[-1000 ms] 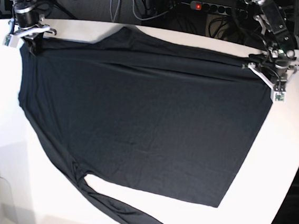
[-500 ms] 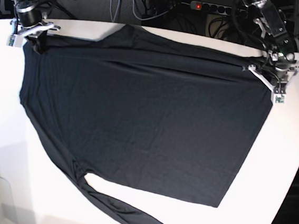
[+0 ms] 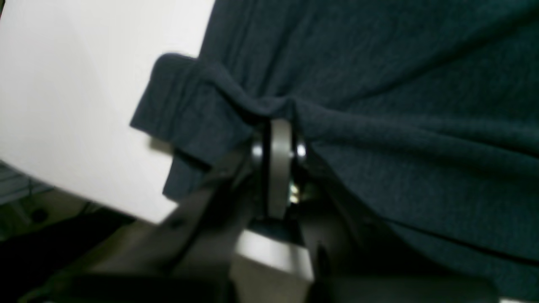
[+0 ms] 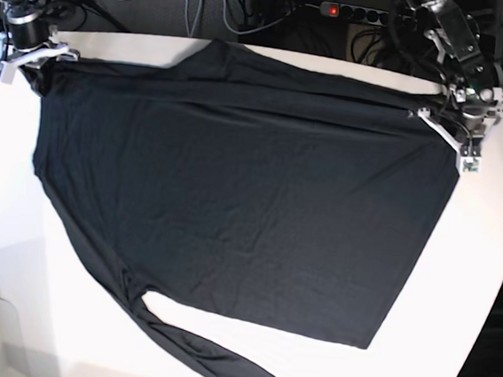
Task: Fold the T-shirt properly
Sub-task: 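Drag the held collar edge back toward the table edge with both grippers, then open the left gripper and raise it away from the shirt corner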
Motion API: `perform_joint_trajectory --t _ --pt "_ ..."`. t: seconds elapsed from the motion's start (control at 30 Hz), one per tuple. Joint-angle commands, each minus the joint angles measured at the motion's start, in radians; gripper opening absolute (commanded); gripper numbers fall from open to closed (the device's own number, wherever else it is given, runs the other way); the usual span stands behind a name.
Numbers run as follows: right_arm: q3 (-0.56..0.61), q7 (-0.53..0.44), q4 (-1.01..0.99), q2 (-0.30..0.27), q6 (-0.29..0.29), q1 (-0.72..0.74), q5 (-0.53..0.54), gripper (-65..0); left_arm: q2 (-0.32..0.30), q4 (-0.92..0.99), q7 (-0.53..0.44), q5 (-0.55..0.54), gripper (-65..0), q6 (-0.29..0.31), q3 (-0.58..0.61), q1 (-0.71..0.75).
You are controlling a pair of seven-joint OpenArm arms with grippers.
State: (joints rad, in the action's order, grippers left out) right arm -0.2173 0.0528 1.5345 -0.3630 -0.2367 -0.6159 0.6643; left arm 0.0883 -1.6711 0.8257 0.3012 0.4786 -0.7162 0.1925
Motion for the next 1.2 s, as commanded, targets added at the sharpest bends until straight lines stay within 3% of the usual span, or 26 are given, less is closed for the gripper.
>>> perform_joint_trajectory --t 0.0,0.07,0.27,0.6,0.77,0.8,0.97,1.03,1.17 --pt "-0.011 -0.023 0.024 -0.017 0.0 -0.011 0.008 -64.0 0.0 -0.018 0.048 0.025 -63.8 0.004 -0.003 0.011" --pt "-0.017 -0.023 0.044 -0.017 0.0 -0.022 0.008 -63.0 0.0 -0.042 0.051 0.025 -63.6 0.006 -0.001 0.011" --pt "-0.009 -0.023 0.067 -0.012 0.0 -0.048 0.008 -51.9 0.0 -0.085 0.051 0.025 -63.5 0.006 0.062 0.017" --pt "-0.009 -0.023 0.068 -0.011 0.0 -0.085 0.008 -51.5 0.006 -0.093 0.053 0.025 -63.5 0.006 0.062 -0.009" --pt "-0.009 -0.023 0.068 -0.011 0.0 -0.091 0.008 -51.4 0.021 -0.2 0.053 0.023 -63.4 0.007 0.062 0.0" --pt "-0.009 -0.023 0.068 -0.011 0.0 -0.091 0.008 -51.4 0.029 -0.226 0.053 0.023 -63.4 0.019 0.06 0.002" --pt "-0.014 -0.023 0.068 -0.011 0.0 -0.114 0.008 -51.2 0.057 -0.327 0.053 0.028 -63.3 0.213 0.005 0.037" --pt "-0.015 -0.023 0.068 -0.011 0.0 -0.117 0.008 -51.2 0.063 -0.331 0.053 0.028 -61.3 0.22 -0.059 0.037" --pt "-0.015 -0.023 0.06 -0.017 0.0 -0.137 0.008 -51.2 0.061 -0.315 0.044 0.026 -45.0 0.22 -0.201 0.037"
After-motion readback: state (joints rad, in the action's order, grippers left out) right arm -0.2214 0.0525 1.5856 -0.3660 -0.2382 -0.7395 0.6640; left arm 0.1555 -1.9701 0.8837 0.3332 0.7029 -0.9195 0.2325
